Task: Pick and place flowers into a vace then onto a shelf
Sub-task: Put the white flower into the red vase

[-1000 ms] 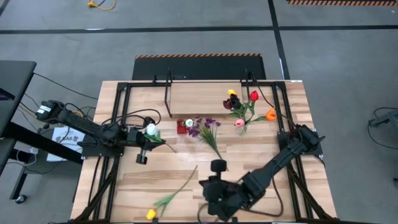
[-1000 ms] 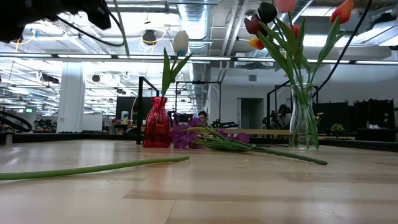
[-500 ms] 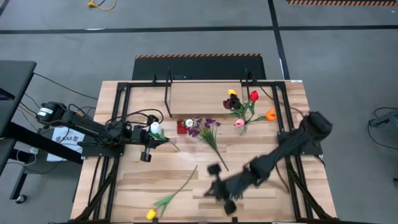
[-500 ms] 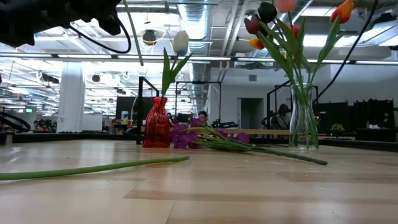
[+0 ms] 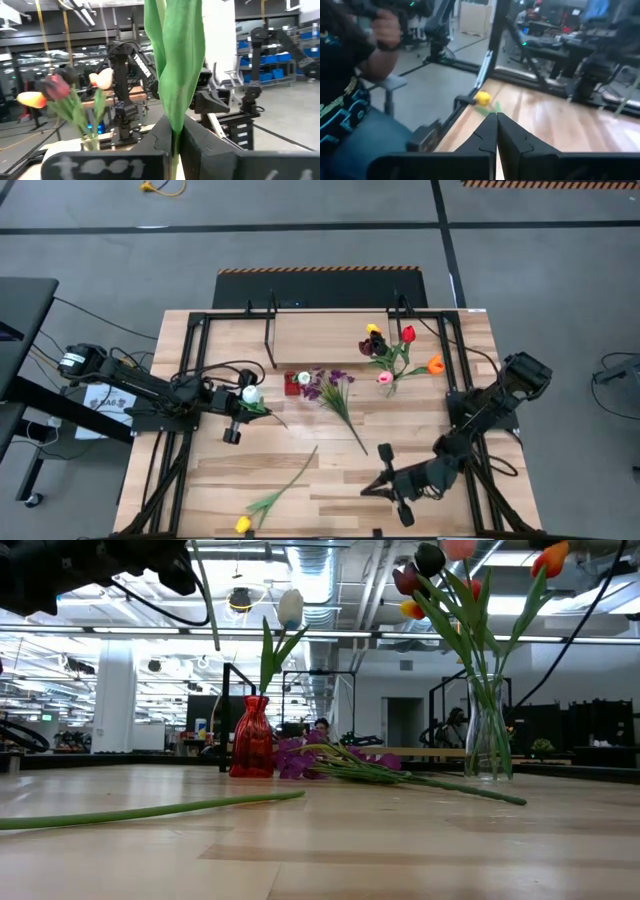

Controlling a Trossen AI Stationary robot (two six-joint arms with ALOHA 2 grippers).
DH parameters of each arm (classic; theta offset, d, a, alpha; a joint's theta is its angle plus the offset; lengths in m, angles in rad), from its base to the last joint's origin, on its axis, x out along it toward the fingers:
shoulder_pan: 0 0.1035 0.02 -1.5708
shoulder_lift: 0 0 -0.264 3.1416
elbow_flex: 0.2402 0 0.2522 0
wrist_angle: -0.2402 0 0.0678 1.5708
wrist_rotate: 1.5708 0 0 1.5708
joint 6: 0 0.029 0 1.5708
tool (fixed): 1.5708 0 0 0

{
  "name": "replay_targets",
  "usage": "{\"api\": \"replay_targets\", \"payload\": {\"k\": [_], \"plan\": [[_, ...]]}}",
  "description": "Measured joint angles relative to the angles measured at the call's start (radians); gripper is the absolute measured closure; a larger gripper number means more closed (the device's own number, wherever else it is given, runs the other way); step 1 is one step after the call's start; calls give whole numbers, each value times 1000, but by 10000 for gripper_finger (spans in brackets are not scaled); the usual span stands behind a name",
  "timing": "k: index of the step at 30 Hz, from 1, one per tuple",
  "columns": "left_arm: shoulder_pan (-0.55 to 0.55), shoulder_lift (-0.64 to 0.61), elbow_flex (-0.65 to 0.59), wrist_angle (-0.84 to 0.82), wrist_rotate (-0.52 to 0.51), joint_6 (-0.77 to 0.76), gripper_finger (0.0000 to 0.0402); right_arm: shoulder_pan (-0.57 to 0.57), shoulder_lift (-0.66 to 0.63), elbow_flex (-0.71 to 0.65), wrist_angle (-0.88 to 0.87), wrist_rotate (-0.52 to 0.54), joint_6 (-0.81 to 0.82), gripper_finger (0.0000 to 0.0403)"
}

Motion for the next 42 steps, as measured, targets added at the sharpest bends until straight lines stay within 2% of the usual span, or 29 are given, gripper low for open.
{"api": "replay_targets", "payload": {"k": [5, 11, 15, 19, 31, 42], "plan": [[-1, 53, 50, -31, 54, 2, 401, 19, 18, 0, 8, 6, 33, 403], [4, 245, 159, -18, 62, 61, 401, 19, 18, 0, 20, 15, 77, 403], [41, 344, 209, 28, 128, 61, 401, 19, 19, 0, 16, 15, 140, 403], [96, 392, 231, 34, 135, 66, 401, 19, 19, 0, 14, 16, 154, 403], [332, 396, 231, -2, 225, 5, 401, 11, 19, 0, -9, 18, 155, 403], [437, 396, 231, -44, 264, -16, 401, 11, 19, 0, -9, 18, 156, 403]]}}
